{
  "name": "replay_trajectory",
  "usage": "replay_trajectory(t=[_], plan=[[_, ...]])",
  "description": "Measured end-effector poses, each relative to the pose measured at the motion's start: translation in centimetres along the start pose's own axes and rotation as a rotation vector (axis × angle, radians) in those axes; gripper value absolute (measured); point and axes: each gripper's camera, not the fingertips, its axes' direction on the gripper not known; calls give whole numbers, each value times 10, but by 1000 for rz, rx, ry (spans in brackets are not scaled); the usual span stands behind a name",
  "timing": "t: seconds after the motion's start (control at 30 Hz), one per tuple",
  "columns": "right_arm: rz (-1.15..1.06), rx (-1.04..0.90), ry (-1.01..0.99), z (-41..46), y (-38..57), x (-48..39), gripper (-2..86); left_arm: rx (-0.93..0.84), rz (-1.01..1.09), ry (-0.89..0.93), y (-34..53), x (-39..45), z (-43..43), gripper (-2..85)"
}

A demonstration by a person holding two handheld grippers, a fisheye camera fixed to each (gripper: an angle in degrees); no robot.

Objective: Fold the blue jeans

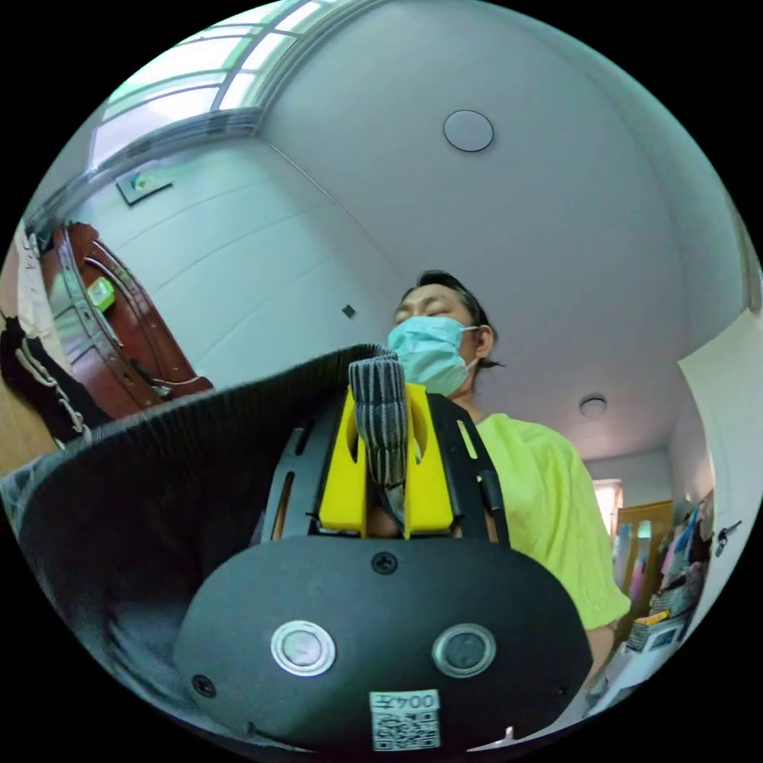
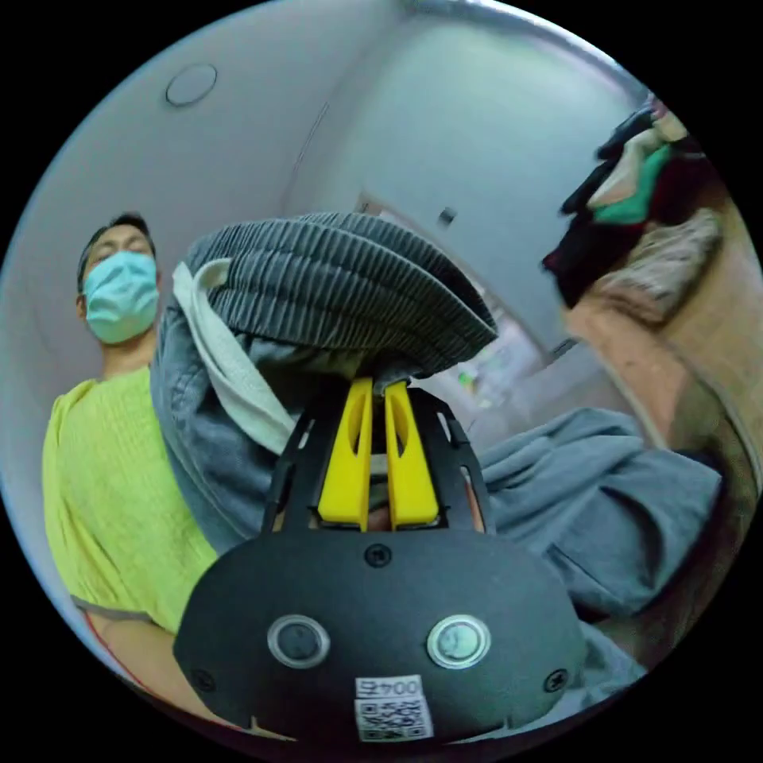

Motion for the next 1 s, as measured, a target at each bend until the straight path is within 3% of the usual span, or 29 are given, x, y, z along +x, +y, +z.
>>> replay_trajectory(t=[0.03, 0.1, 0.2, 0.27, 0.3, 0.37, 0.43, 0.57, 0.67, 0.83, 1.0], plan=[[13, 89, 61, -21, 5, -3, 32, 23, -8, -70, -4, -5, 2, 89], [55, 463, 304, -110, 35, -27, 30, 65, -25, -206, -9, -13, 5, 88], [61, 790, 645, -197, 71, -81, 29, 72, -42, -483, -16, -31, 8, 83], [44, 816, 827, -221, 79, -114, 30, 24, -67, -786, -16, -53, 8, 78], [44, 769, 947, -224, 80, -129, 31, -3, -69, -873, -15, -60, 8, 77], [109, 652, 1104, -216, 79, -129, 34, -125, -145, -1296, -1, -98, 4, 74], [251, 519, 1219, -201, 80, -104, 39, -210, -219, -1572, 19, -133, -2, 72], [480, 161, 1397, -145, 74, -30, 60, -292, -331, -1872, 67, -200, -8, 70], [360, 116, 1414, -129, 62, -38, 90, -353, -250, -1951, 83, -219, 14, 69], [119, 2, 1342, -138, 42, -74, 162, -314, -251, -1881, 89, -224, 25, 70], [-10, -327, 1248, -124, -9, -66, 195, -253, -249, -1826, 104, -223, 29, 70]])
